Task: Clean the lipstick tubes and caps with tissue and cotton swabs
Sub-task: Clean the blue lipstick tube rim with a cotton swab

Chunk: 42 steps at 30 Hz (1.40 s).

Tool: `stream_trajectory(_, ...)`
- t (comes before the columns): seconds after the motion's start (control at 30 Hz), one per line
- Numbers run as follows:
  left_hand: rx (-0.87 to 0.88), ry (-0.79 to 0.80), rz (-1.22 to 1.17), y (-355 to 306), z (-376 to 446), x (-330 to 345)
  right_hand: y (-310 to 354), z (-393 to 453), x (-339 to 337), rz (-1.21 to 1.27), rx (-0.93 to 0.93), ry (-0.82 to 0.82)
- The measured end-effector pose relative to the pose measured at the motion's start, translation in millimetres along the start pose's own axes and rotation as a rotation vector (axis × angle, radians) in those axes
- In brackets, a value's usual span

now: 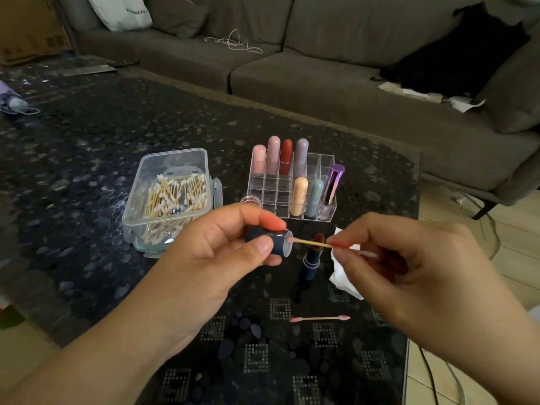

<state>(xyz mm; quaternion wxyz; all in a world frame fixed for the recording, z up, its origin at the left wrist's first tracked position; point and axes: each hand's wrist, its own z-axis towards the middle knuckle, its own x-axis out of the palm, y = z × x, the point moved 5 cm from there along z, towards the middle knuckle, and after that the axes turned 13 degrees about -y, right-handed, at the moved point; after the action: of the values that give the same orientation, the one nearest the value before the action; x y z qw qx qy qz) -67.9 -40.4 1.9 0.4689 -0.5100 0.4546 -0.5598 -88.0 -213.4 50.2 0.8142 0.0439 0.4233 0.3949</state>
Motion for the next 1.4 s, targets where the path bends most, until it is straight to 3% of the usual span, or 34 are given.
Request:
stream_trajectory(0.4,0.007,0.045,0.013,0.2,-0.9,1.8,1.6,-1.7,2.1,0.104,0.028,0.092)
stream_trajectory(0.53,0.016,0.066,0.013,-0.8,-0.6,2.8,-3.8,0.5,-0.8,0.068,0.058,0.022)
stream_trajectory(0.7,0.010,0.041,0.038,0.8,0.6,2.4,0.2,-1.3,0.5,0.126,0.048,0.085)
stream_trajectory(0.83,0.032,0.037,0.049,1.1,1.3,3.0,-5.0,0.8,-2.9,0.070,0.067,0.000)
stream_trajectory(0.97,0.054,0.049,0.079,0.5,-0.5,4.8,0.1,-0.9,-0.4,0.114,0.043,0.050)
stream_trajectory(1.1,0.039,0.069,0.070,0.1,-1.9,6.5,-4.1,1.5,-1.9,0.048,0.047,0.001)
stream_trajectory(1.27,-0.028,0.055,-0.001,2.4,-1.4,5.5,1.8,-1.1,1.9,0.102,0.009,0.076)
stream_trajectory(1.4,-0.031,0.049,-0.009,2.8,-0.7,5.2,0.2,0.8,-1.8,0.035,-0.003,0.000)
